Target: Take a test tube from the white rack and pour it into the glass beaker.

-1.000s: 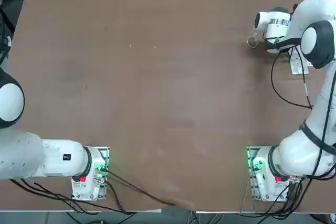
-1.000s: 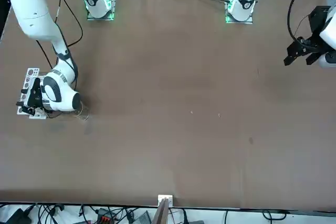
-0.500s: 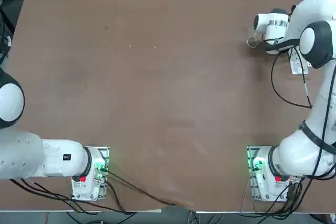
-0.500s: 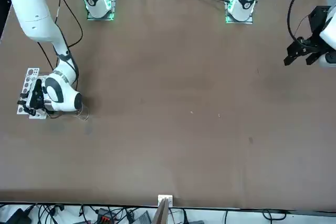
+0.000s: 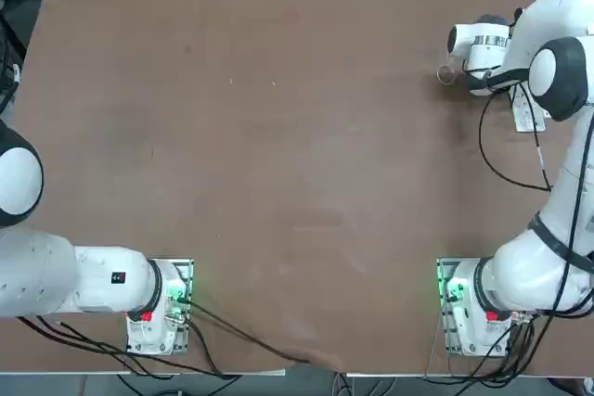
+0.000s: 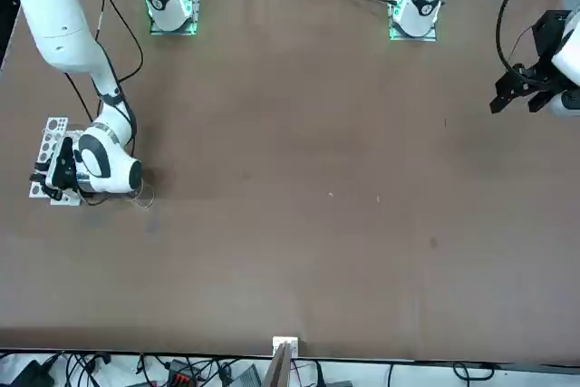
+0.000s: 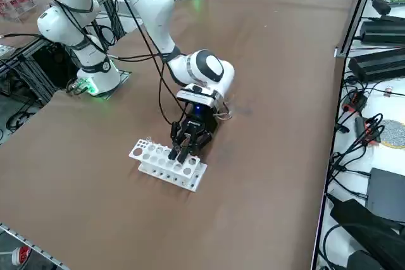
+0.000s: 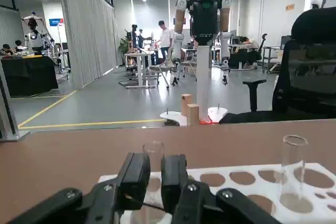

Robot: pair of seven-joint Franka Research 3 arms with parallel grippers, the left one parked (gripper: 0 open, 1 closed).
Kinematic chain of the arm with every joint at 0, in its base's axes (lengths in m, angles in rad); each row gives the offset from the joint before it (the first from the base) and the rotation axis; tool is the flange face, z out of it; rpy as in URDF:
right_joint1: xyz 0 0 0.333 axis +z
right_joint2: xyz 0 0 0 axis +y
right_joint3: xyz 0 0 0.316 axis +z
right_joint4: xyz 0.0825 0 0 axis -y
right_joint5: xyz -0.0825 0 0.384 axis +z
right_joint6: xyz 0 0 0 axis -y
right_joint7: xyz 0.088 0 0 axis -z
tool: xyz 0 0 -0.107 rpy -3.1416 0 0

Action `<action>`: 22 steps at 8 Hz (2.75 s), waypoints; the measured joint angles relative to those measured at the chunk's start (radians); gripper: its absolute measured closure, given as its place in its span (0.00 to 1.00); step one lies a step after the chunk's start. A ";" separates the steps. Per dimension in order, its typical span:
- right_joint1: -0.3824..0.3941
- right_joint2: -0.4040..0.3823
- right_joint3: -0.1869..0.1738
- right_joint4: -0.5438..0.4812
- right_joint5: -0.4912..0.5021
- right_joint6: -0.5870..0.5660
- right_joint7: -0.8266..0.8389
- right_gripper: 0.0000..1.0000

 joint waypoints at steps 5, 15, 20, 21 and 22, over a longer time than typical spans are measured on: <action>0.009 -0.048 0.001 0.013 0.001 -0.069 -0.108 0.81; 0.126 -0.343 0.014 0.081 0.326 -0.228 -0.635 0.81; 0.300 -0.337 0.019 0.181 0.653 -0.297 -0.718 0.81; 0.314 -0.309 0.019 0.221 0.697 -0.286 -0.747 0.81; 0.323 -0.266 0.020 0.270 0.733 -0.278 -0.771 0.81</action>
